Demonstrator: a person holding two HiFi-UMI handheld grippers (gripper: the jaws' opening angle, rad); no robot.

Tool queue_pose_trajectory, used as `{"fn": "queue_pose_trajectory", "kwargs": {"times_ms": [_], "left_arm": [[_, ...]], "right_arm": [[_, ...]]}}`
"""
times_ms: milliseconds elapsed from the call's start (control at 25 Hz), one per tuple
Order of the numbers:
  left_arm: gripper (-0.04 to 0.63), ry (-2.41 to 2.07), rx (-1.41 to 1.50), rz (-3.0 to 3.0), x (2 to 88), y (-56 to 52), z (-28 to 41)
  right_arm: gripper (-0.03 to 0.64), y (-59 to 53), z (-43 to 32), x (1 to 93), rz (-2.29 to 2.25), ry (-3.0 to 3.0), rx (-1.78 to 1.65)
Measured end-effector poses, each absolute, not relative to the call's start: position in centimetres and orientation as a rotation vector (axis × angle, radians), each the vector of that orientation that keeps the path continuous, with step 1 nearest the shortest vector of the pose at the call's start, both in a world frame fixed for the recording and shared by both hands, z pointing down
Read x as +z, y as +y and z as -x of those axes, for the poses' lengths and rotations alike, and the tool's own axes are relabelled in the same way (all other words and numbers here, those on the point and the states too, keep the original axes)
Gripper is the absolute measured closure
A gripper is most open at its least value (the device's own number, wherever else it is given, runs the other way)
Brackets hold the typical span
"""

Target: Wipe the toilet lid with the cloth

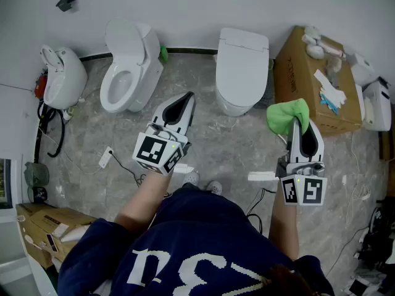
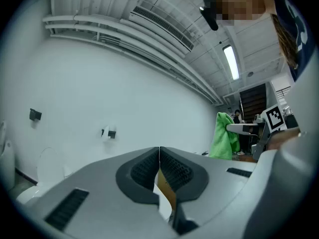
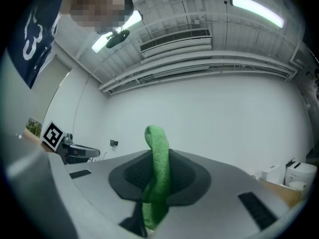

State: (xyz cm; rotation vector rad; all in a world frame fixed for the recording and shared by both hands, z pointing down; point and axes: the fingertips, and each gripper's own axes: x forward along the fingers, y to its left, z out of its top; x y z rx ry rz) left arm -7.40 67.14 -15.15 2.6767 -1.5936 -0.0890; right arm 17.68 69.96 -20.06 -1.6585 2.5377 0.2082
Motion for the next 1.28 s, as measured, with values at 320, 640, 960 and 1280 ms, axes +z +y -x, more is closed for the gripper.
{"fn": "queue_pose_trajectory", "kwargs": {"times_ms": [320, 640, 960, 1280], "left_arm": [[0.574, -1.630, -0.096, -2.675, -15.0, 67.1, 6.0], [0.574, -1.667, -0.099, -2.659, -14.7, 65.3, 4.9], [0.574, -1.636, -0.120, -2.654, -13.1, 56.8, 6.3], [0.574, -1.556, -0.121, -2.702, -13.9, 41.8, 10.2]], "right_arm": [[0.526, 70.1, -19.1, -20.2, 1.594, 2.501, 0.163], [0.525, 68.3, -20.1, -19.9, 1.570, 2.517, 0.153], [0.525, 60.7, -17.8, -18.5, 1.572, 2.538, 0.144], [0.525, 46.7, -12.1, -20.1, 1.579, 2.532, 0.181]]}}
